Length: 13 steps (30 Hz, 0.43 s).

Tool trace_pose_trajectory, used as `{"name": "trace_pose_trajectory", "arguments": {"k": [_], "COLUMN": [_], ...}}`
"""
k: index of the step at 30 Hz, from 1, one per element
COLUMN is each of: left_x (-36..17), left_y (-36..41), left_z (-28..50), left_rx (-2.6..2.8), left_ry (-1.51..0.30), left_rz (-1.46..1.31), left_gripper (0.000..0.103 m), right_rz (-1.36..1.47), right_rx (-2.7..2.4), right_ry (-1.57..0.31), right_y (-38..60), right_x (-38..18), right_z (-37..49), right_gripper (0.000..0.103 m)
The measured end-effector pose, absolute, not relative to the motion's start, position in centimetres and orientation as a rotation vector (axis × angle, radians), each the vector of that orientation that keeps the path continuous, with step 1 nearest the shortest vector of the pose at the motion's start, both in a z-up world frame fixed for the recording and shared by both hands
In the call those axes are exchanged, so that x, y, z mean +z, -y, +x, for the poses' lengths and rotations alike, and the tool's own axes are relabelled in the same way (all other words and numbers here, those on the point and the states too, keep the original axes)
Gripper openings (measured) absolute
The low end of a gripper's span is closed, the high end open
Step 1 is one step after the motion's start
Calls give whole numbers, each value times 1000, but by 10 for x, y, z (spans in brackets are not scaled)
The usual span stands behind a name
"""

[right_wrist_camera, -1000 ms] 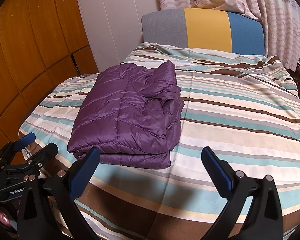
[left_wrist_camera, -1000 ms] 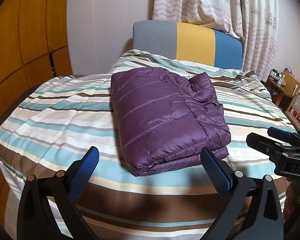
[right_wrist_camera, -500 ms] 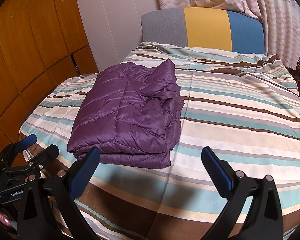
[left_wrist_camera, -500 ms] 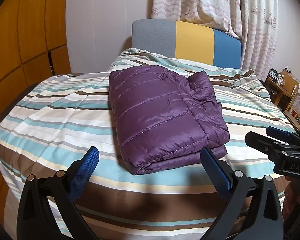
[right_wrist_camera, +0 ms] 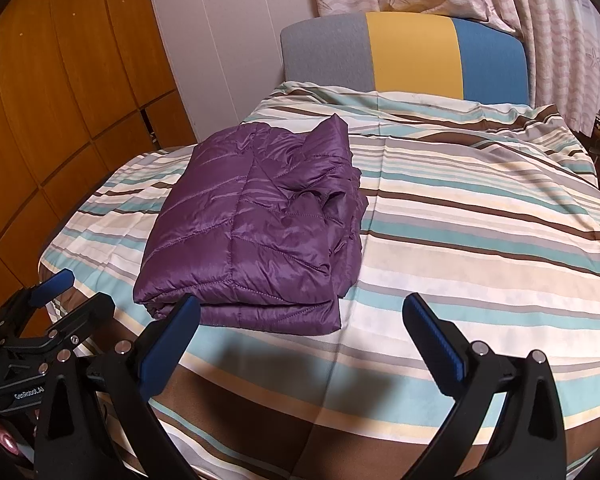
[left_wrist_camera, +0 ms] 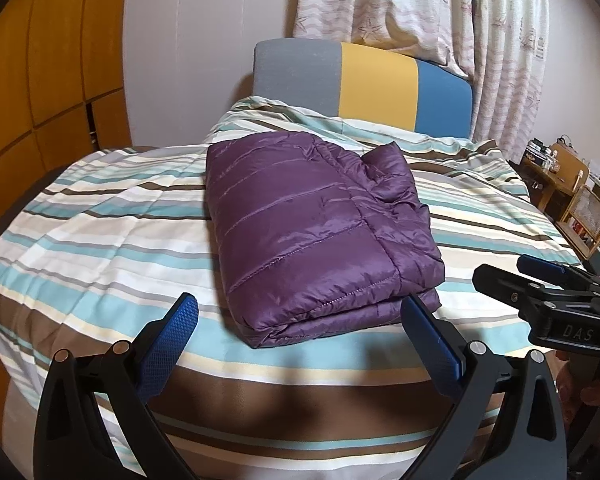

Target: Fold large clothes

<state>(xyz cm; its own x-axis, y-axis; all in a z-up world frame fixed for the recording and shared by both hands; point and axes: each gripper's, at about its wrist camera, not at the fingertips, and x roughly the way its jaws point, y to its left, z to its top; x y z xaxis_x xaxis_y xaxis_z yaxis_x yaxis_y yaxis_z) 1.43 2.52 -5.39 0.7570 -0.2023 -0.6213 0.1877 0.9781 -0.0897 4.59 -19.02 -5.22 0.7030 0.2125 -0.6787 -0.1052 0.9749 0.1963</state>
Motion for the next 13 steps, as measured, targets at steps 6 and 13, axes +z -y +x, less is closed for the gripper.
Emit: {"name": "trace_pose_trajectory", "arguments": {"k": [6,13], "left_x": [-55,-66], "left_y": [-29,-45], "left_z": [17,46], "left_rx": [-202,-88], "left_ry": [-690,-745], "left_rz": [-37,-36], "left_gripper": [100,100], "right_rz": [152,188], "right_rx": [176,153], "right_ry": [-773,-803], "right_y": [191,207], "right_x": [-54,-67], "right_z": [47,62], "right_gripper": [101,101]}}
